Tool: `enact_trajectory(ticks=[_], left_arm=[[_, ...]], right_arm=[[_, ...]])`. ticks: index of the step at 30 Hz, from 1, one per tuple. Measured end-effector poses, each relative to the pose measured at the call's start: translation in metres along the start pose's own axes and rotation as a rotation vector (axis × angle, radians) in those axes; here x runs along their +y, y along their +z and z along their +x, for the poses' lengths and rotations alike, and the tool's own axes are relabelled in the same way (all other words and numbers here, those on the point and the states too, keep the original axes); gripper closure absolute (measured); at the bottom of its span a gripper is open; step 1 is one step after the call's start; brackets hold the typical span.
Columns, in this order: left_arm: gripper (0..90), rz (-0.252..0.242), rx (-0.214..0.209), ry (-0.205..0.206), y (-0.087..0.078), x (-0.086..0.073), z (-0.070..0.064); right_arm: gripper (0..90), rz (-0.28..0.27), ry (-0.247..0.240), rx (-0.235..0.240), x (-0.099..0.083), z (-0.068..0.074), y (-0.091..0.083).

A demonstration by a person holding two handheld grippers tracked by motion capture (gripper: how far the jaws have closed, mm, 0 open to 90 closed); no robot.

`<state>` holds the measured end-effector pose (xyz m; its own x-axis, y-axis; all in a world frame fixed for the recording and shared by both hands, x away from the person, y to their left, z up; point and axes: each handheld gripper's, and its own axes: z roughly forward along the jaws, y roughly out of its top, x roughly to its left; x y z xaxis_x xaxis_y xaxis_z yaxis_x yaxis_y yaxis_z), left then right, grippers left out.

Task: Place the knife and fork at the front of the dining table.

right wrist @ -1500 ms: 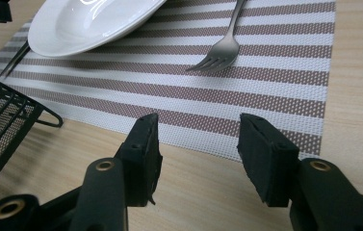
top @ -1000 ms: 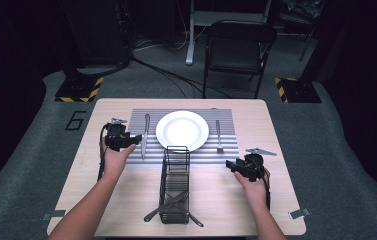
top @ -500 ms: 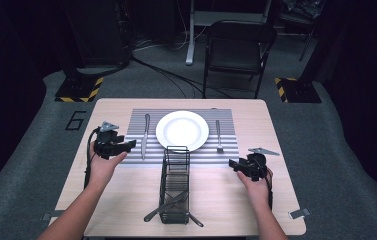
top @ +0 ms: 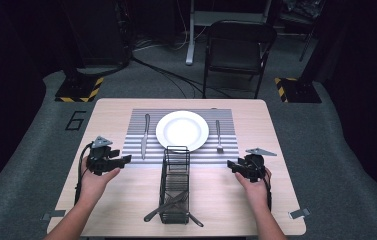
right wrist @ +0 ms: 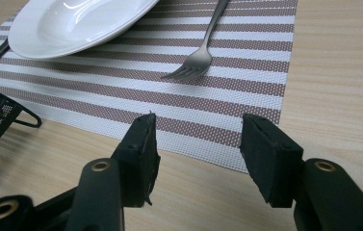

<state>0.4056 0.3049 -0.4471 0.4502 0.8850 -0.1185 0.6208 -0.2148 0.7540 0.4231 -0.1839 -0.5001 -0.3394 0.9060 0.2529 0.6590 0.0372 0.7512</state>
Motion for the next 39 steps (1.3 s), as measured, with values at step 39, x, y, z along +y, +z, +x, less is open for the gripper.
enact_trajectory(ticks=[39], left_arm=[[41.8, 0.018, 0.064, -0.016, 0.021, -0.077, 0.038]], right_arm=[[46.7, 0.047, -0.074, -0.003, -0.007, 0.012, 0.012]])
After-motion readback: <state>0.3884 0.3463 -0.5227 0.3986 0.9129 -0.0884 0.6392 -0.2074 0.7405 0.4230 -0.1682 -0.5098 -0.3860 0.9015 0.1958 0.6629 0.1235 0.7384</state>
